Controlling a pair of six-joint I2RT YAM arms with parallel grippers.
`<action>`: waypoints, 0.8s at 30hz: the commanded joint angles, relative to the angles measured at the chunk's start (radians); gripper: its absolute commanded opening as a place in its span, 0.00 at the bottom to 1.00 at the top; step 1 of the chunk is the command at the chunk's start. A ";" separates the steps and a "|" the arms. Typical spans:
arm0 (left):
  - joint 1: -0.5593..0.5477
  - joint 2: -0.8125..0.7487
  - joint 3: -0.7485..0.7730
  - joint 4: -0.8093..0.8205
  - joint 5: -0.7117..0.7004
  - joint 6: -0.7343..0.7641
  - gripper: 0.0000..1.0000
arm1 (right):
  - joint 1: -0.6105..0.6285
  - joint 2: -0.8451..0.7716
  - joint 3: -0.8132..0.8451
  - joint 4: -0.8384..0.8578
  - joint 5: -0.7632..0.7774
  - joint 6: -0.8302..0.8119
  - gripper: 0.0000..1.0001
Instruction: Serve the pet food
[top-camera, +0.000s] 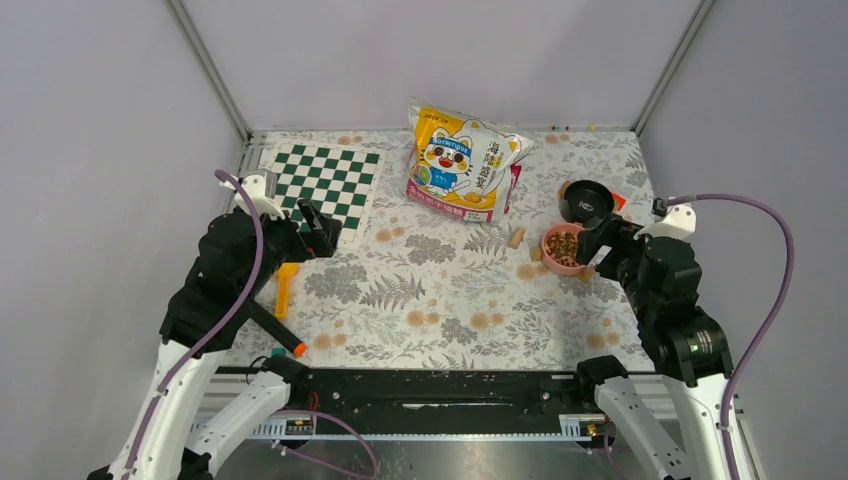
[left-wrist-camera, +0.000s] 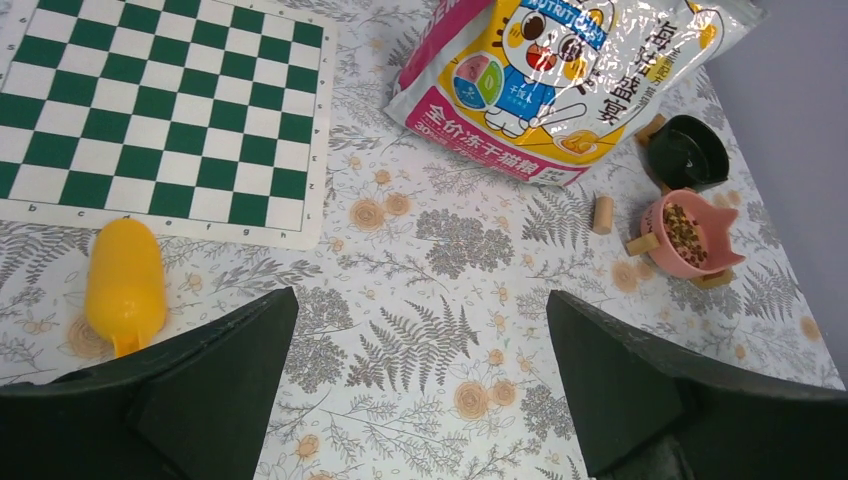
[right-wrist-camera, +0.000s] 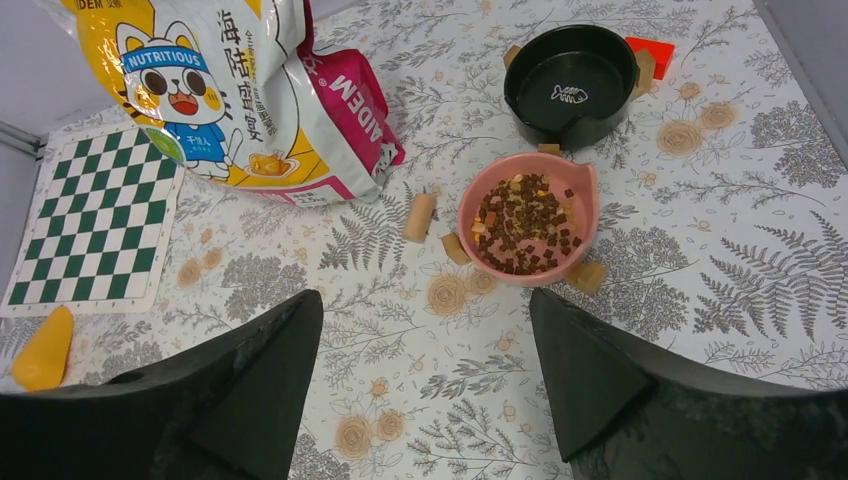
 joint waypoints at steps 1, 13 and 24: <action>-0.003 -0.044 -0.036 0.099 0.064 0.018 0.99 | -0.003 0.011 -0.009 0.027 -0.009 0.007 0.85; -0.003 -0.137 -0.225 0.149 0.054 0.039 0.99 | -0.003 0.163 -0.066 0.192 -0.255 -0.009 0.94; -0.003 -0.117 -0.369 0.283 0.093 0.027 0.99 | -0.003 0.507 -0.073 0.718 -0.393 -0.058 0.90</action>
